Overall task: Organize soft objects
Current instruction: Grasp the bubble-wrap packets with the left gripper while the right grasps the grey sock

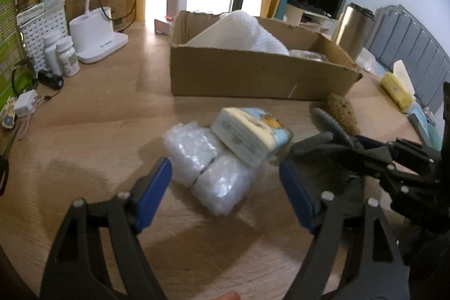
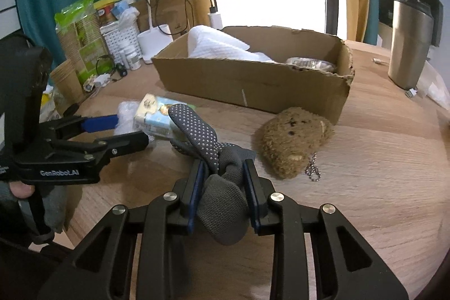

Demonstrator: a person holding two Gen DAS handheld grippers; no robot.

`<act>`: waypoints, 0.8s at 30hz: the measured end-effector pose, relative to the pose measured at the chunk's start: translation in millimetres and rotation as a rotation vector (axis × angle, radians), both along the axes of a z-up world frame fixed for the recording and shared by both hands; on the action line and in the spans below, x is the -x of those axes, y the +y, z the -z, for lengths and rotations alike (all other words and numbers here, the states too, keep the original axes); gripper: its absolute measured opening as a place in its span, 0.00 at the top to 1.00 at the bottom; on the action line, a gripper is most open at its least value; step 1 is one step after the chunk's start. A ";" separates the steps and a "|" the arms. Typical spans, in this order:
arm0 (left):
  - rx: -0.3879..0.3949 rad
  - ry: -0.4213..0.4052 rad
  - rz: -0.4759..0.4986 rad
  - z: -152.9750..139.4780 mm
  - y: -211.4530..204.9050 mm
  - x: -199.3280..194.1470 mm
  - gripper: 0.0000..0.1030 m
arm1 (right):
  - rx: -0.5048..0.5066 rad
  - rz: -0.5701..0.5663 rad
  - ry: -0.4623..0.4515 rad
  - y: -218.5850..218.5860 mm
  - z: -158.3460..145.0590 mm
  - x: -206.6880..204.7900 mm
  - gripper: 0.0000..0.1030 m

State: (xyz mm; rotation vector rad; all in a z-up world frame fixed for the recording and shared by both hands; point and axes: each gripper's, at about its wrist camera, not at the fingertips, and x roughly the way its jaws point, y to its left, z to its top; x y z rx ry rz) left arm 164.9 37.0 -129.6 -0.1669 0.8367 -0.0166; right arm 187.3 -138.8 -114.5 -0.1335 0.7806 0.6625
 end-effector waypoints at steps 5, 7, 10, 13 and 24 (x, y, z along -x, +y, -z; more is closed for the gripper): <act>-0.013 0.019 -0.005 3.3 2.2 -6.5 0.22 | -0.006 0.006 0.001 -1.3 -0.1 -2.9 0.71; -0.020 0.034 -0.005 6.3 2.2 -8.5 0.22 | -0.006 0.008 0.000 -1.5 -0.2 -2.8 0.71; -0.028 0.046 -0.004 10.2 2.8 -9.0 0.22 | -0.008 0.009 -0.008 -2.8 -2.0 -2.3 0.71; -0.028 0.032 0.006 8.8 2.7 -7.0 0.23 | -0.010 0.013 -0.010 -4.0 -3.4 -3.3 0.71; -0.073 -0.013 0.074 0.8 -7.6 9.9 0.45 | -0.005 0.007 -0.038 1.4 -12.4 2.5 0.71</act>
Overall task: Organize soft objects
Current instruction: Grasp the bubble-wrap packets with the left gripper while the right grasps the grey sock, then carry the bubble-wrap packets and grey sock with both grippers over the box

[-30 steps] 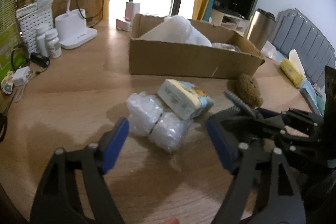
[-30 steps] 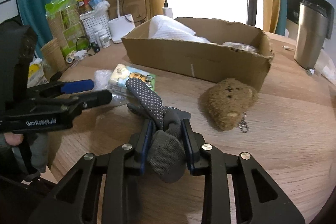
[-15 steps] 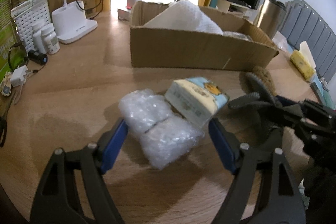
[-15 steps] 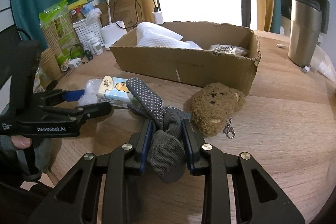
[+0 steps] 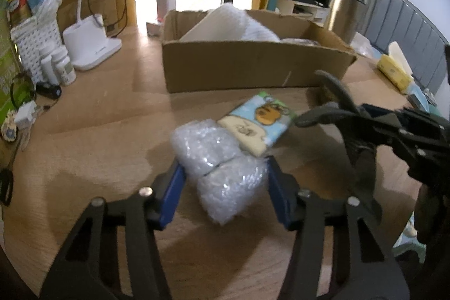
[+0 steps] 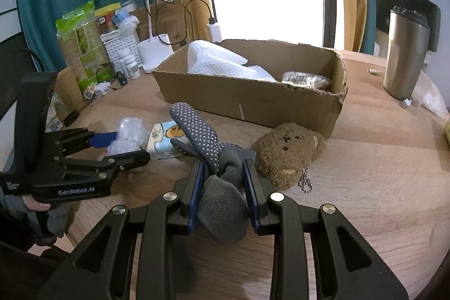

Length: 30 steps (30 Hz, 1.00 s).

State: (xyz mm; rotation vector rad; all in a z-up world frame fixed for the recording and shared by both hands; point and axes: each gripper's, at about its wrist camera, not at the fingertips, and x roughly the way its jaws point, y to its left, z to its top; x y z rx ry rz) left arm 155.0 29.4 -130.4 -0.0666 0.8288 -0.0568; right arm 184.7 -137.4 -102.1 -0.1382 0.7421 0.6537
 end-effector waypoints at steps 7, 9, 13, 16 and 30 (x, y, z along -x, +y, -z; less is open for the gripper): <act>0.013 -0.088 0.045 -25.3 -7.1 14.7 0.45 | 0.004 -0.005 -0.031 3.4 -12.6 4.0 0.71; 0.018 -0.098 0.048 -31.0 -7.4 15.4 0.45 | 0.003 -0.008 -0.044 3.8 -17.7 6.0 0.71; 0.037 -0.117 0.054 -39.7 -8.5 16.6 0.45 | 0.003 -0.012 -0.066 4.3 -26.6 8.3 0.71; 0.046 -0.138 0.063 -47.9 -9.7 17.0 0.45 | 0.001 -0.013 -0.085 2.7 -32.8 7.9 0.71; 0.059 -0.182 0.066 -72.1 -9.8 2.8 0.45 | -0.016 0.008 -0.127 -8.7 -56.5 -9.9 0.71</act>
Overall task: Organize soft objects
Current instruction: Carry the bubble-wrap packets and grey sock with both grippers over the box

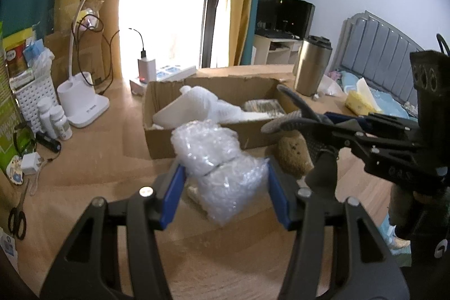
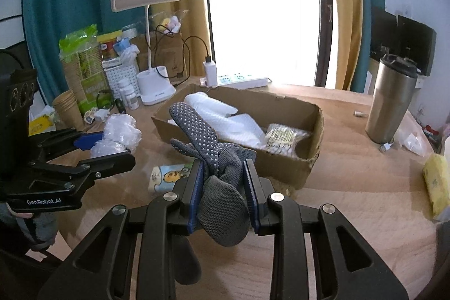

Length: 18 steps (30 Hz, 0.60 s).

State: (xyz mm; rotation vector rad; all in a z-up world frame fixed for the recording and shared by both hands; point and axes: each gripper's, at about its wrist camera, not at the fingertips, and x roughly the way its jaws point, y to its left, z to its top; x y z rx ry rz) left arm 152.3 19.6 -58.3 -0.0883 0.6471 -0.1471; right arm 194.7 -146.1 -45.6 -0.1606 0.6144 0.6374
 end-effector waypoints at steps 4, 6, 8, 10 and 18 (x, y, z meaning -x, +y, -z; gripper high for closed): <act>-0.003 -0.004 -0.003 -4.5 2.0 -6.7 0.44 | -0.008 0.005 -0.006 -1.8 -3.7 -7.8 0.71; -0.004 -0.008 -0.006 -7.0 3.3 -10.3 0.44 | -0.013 0.007 -0.009 -2.0 -5.6 -11.9 0.71; -0.004 -0.012 -0.011 -9.3 3.9 -13.6 0.44 | -0.016 0.008 -0.012 -2.5 -7.4 -16.0 0.71; -0.004 -0.014 -0.016 -11.1 4.8 -17.0 0.44 | -0.020 0.009 -0.014 -2.6 -9.3 -19.7 0.71; -0.001 -0.022 -0.024 -17.5 5.4 -32.4 0.44 | -0.030 0.010 -0.022 -4.0 -16.0 -33.9 0.71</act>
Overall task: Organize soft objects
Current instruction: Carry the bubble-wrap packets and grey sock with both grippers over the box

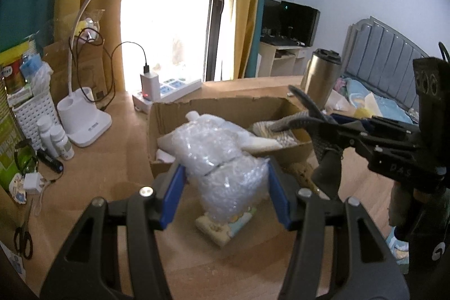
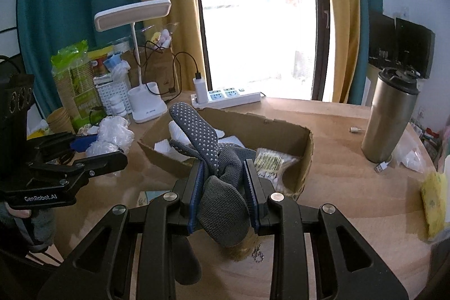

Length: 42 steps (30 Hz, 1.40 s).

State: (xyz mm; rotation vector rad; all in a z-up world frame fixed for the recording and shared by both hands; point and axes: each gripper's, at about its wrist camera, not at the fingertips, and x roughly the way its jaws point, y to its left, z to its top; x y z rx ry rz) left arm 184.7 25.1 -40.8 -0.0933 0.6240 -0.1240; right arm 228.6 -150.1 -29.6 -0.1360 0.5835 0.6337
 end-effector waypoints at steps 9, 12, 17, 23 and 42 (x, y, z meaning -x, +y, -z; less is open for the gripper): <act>-0.001 -0.002 -0.002 -1.1 2.6 -16.6 0.44 | 0.001 0.009 -0.007 -1.5 -3.0 -16.7 0.71; -0.002 0.000 -0.009 -0.4 4.3 -21.1 0.44 | 0.004 0.011 -0.006 -1.6 -2.3 -21.9 0.71; 0.000 0.003 -0.025 2.1 11.8 -30.8 0.44 | 0.010 0.014 -0.005 -1.4 -1.1 -31.9 0.71; 0.003 0.013 -0.036 6.6 18.5 -42.0 0.44 | 0.014 0.013 -0.006 1.5 -0.9 -43.0 0.71; 0.033 0.033 -0.072 21.5 42.8 -82.7 0.44 | 0.044 0.000 0.005 29.4 3.9 -92.2 0.71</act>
